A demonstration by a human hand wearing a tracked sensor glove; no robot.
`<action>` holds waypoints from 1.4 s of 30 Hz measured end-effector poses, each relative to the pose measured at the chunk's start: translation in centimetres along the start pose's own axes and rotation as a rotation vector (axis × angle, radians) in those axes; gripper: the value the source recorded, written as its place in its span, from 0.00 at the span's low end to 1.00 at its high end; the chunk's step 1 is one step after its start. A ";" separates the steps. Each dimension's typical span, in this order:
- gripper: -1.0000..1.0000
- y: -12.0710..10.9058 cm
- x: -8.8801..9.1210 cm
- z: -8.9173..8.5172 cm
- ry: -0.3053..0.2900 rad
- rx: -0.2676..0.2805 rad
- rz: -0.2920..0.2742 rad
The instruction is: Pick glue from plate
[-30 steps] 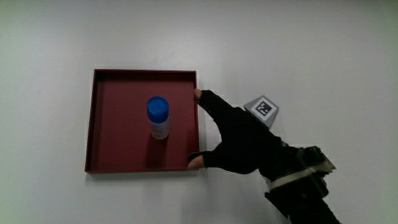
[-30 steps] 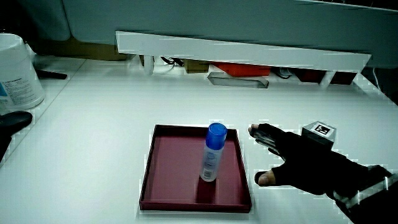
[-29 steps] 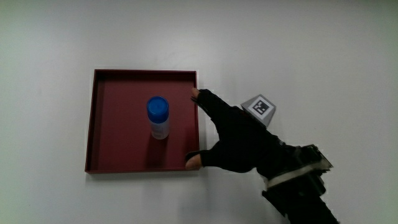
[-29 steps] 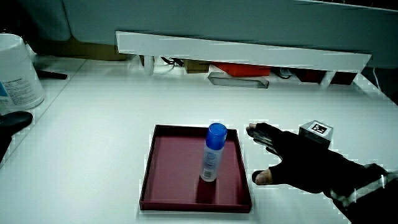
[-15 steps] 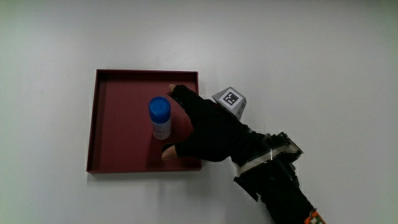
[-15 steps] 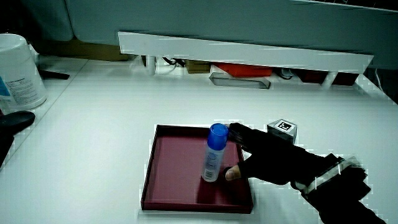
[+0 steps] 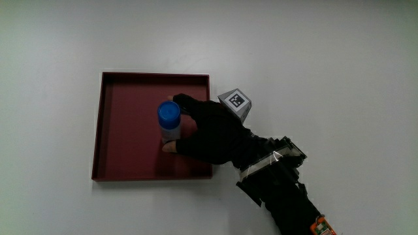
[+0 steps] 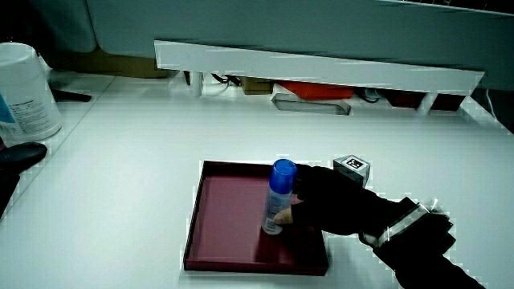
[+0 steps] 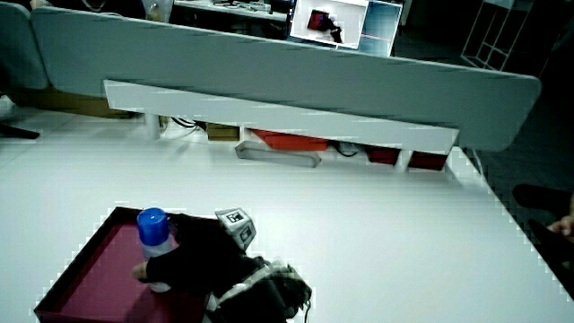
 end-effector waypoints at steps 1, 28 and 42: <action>0.50 0.0 0.1 0.0 0.009 0.008 0.015; 1.00 -0.2 0.4 0.3 0.013 0.161 0.116; 1.00 -4.6 -3.3 3.7 0.107 0.226 0.185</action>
